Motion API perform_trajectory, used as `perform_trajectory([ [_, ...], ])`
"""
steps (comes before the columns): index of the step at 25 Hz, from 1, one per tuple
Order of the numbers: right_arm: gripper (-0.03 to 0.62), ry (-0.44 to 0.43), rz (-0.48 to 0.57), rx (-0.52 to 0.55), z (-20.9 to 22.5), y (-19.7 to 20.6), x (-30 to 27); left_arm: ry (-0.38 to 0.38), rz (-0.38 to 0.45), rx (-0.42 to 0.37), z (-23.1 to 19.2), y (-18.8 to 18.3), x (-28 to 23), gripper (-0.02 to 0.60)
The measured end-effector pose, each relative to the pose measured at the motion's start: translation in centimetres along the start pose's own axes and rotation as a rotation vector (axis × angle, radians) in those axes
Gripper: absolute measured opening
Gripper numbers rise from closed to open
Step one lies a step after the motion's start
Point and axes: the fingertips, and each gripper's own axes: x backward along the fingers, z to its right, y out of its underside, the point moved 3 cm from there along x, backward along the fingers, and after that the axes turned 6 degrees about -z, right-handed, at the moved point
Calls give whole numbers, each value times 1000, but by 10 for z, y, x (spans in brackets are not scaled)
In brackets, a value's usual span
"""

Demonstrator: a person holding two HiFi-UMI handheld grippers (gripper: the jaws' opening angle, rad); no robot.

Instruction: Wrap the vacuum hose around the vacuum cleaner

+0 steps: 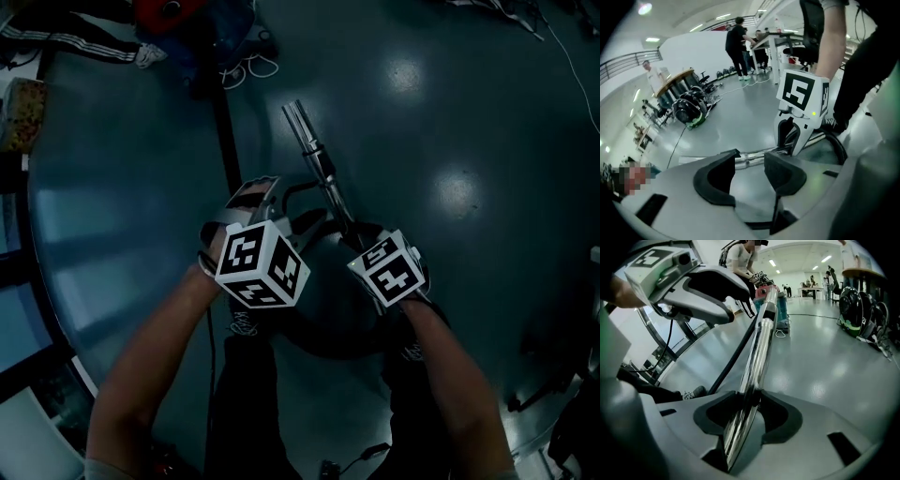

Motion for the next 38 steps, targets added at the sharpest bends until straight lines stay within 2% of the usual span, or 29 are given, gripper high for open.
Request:
perform_trajectory([
  [3,172,52,-19,24,-6,-14,-7,54,-9,-198,-3,14,-4,194],
  [6,170,85,-42,12,-19,-19,-13,155,-9,-388,1,26,-11,279],
  [9,167,101,-60,21,-19,-25,-13,206,-4,-520,-8,23,-17,315],
  [13,167,101,-75,57,-22,-30,-13,276,-104,-796,4,35,-39,327],
  [15,167,115,-83,70,-20,-32,-13,266,-161,-919,8,42,-54,328],
  [17,167,114,-81,66,-19,-27,-16,242,-184,-991,13,45,-65,328],
  [20,167,88,-72,76,-25,-23,-15,231,-171,-1061,24,41,-75,327],
  [24,169,62,-60,104,-33,-27,-14,287,-242,-1085,32,48,-82,306],
  [27,169,50,-37,110,-34,-25,-14,320,-245,-1172,37,55,-77,192],
  [29,169,42,-13,112,-35,-23,-12,332,-249,-1197,39,58,-74,168],
  [33,169,37,36,51,-31,-15,0,368,-307,-1135,28,74,-73,166],
  [38,169,70,59,-117,-26,21,19,365,-353,-996,4,99,-61,164],
])
